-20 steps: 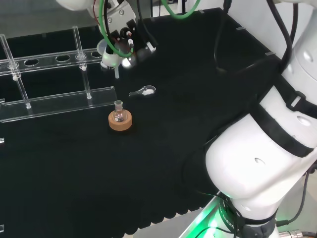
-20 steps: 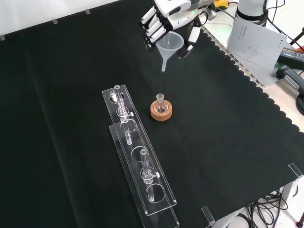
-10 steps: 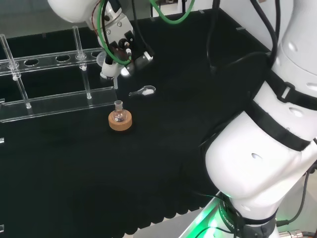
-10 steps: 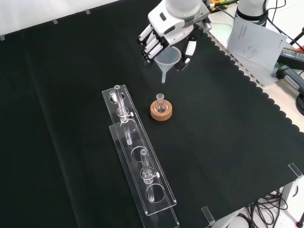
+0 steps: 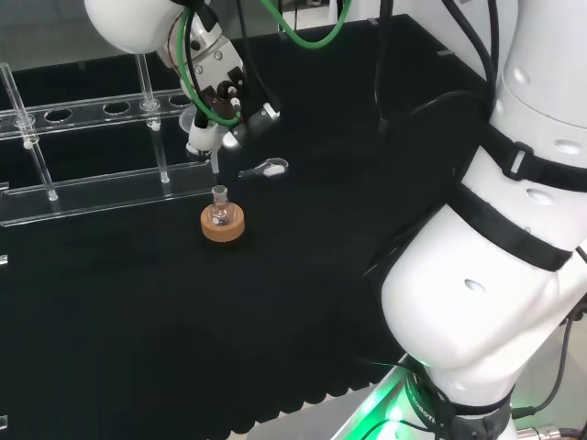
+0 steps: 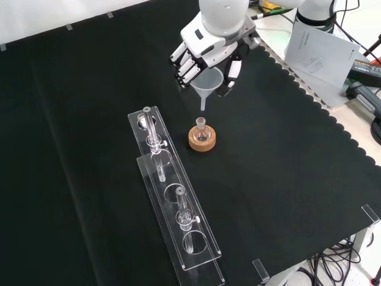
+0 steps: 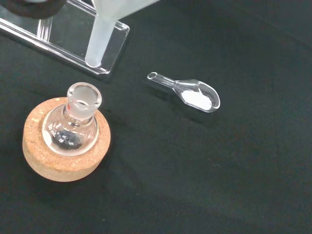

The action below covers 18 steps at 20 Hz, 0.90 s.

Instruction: Place the funnel on the round-bottom flask.

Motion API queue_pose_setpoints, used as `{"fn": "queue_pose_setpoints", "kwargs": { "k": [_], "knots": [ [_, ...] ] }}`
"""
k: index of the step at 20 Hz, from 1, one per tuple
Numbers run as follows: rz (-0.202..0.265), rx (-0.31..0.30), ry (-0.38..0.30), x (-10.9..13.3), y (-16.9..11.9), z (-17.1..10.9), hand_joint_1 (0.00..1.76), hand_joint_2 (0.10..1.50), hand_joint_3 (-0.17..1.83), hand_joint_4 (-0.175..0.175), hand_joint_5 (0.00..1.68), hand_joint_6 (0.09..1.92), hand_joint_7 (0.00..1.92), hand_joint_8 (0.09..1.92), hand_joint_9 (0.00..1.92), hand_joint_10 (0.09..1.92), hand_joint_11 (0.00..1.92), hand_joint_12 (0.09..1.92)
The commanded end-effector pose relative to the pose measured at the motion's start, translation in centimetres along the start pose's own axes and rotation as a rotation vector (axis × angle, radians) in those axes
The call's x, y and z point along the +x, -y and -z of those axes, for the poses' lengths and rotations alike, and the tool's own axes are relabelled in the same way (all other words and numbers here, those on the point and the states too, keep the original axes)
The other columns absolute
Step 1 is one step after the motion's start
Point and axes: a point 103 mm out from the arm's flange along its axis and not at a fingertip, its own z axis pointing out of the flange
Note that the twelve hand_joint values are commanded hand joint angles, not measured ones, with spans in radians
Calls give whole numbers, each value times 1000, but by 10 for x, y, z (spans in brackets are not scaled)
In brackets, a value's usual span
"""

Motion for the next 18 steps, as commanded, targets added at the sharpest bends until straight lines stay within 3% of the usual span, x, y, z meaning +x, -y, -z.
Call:
{"fn": "queue_pose_setpoints", "kwargs": {
  "k": [1,6,18],
  "knots": [
    [18,-15,-1,-3,-11,-8,800,786,527,-50,630,755,668,886,905,711,542,1268],
    [12,-5,11,9,-19,-17,800,786,530,-51,630,756,667,885,904,712,542,1267],
    [15,18,6,9,-25,-30,801,785,535,-54,630,757,667,884,902,712,544,1267]
  ]
}}
